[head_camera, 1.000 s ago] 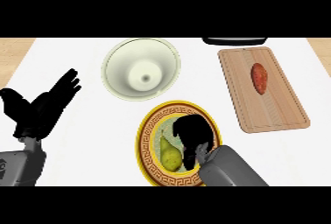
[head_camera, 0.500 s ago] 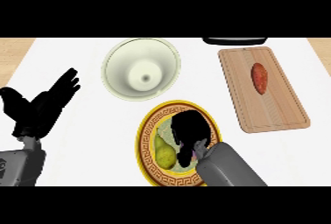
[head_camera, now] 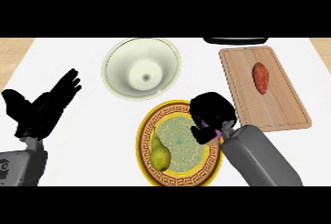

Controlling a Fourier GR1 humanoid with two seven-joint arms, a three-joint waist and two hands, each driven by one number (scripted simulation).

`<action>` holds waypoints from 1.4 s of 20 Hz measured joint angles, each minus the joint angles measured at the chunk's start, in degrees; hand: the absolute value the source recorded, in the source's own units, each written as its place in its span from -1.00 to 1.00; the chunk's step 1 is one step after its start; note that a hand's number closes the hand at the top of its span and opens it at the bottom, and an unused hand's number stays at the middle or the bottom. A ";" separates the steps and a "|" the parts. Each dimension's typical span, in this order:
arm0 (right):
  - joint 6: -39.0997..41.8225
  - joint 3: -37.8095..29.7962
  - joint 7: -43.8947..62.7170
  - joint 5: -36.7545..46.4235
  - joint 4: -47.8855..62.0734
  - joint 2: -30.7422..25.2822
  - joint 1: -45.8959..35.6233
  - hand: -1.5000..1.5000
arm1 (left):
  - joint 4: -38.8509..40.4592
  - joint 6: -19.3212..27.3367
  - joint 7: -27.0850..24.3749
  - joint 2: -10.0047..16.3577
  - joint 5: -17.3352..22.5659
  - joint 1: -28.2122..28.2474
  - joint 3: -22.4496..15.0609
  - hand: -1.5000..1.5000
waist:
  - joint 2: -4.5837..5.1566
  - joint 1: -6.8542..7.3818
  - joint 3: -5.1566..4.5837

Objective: Pick the can from the plate and place it in the bowl

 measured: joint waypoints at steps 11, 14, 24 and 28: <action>-5.63 -13.56 -39.34 -4.80 22.82 -21.92 -14.17 1.00 | -0.76 -0.62 0.25 -0.61 -0.19 -0.51 -0.96 0.00 | 0.58 1.90 0.08; -5.29 -15.03 -44.63 -4.68 27.29 -23.34 -18.71 1.00 | 0.43 -1.05 -0.09 -0.44 0.02 -0.94 -0.36 0.00 | 0.32 1.37 0.03; 1.21 -19.22 -44.98 -5.42 23.35 -24.75 -28.83 1.00 | -1.43 -0.26 1.32 -1.04 -0.69 0.45 -0.01 0.00 | -0.39 0.02 -0.07; 5.32 -21.39 -41.08 -7.92 20.51 -22.26 -31.87 1.00 | 0.23 -0.43 0.12 -1.18 -1.09 0.12 0.39 0.00 | -0.44 -0.22 -0.08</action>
